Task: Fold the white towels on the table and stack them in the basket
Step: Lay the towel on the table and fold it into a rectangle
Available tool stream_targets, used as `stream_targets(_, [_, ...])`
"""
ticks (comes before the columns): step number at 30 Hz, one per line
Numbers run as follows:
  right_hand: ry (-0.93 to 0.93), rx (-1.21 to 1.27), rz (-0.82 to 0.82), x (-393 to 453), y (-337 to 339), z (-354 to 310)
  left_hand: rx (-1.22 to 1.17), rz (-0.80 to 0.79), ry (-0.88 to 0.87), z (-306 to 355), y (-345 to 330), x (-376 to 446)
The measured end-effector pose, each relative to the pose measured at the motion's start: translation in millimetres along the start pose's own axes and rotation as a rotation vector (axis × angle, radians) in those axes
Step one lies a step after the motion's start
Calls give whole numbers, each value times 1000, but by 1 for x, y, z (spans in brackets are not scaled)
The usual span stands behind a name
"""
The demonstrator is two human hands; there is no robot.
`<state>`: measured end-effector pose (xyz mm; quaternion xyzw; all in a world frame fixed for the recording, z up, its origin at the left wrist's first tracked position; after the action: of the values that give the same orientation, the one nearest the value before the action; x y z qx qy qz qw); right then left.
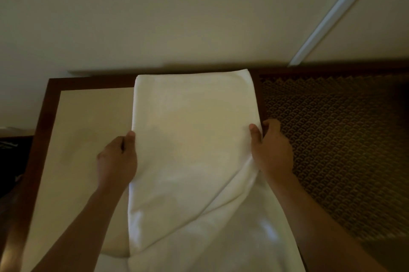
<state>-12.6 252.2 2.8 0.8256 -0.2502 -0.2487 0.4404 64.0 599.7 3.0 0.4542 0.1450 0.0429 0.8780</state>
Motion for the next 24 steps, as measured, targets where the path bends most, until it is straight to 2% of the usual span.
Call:
stream_targets(4, [75, -81, -55, 1, 1, 2, 79, -40, -43, -6, 1, -4])
stream_targets(9, [102, -76, 65, 1, -5, 12, 171, 70, -89, -5, -5, -12])
stream_targets(12, [59, -34, 68, -1, -7, 12, 212, 87, -85, -7, -5, -14])
stream_targets(14, [71, -57, 149, -2, -3, 12, 218, 144, -81, -5, -2, -15])
stream_targets(16, [162, -149, 298, -7, 2, -1, 185, 268, -219, 6, -2, -18])
stream_targets(17, [250, -168, 305, -10, 0, -14, 186, 280, -331, 17, -5, -20])
stream_targets(18, [368, -175, 235, -13, -8, -29, 209, 234, -447, 28, -13, -19])
stream_targets(20, [577, -250, -25, -14, -34, -55, 356, 24, -584, 44, -35, -11])
stream_targets(22, [639, -362, -181, -4, -53, -59, 482, -133, -567, 44, -50, 3])
stream_targets(24, [588, -418, -172, 15, -56, -46, 503, -148, -491, 32, -54, 15])
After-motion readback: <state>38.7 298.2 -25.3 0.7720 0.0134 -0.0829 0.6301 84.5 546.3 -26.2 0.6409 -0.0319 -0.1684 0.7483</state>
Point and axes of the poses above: each hand's wrist, its own x-axis towards the middle knuckle, its own y-axis out of the back of the hand, z = x × y, the point moved 3 cm from there along x, towards the middle knuckle, and after that the axes turned 4 degrees about -y, right-handed, at the moved point
